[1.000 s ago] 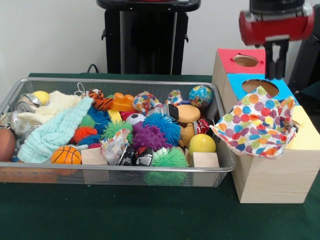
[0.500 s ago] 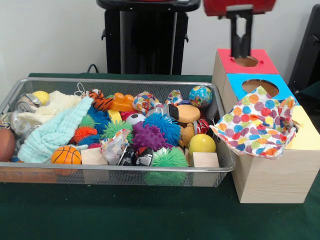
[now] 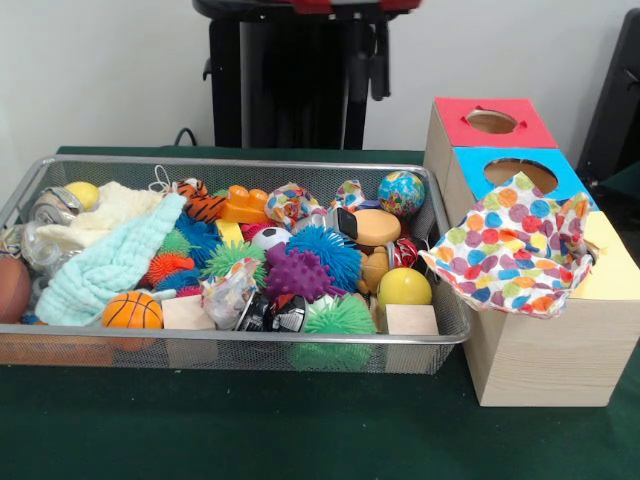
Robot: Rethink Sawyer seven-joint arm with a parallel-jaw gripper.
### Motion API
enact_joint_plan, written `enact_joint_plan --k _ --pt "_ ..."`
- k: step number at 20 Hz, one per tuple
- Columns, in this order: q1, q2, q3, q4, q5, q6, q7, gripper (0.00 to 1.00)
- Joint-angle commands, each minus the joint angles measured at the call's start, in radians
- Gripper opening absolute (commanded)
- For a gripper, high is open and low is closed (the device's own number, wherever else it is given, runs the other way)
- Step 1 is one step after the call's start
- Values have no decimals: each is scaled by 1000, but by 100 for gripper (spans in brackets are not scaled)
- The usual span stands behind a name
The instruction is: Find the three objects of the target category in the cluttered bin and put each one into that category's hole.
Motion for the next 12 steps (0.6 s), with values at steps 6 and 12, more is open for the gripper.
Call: enact_joint_plan --k 6,12 --pt "-74 -41 97 247 -118 -193 -140 100" --pt "-71 4 65 286 -185 -299 -76 100"
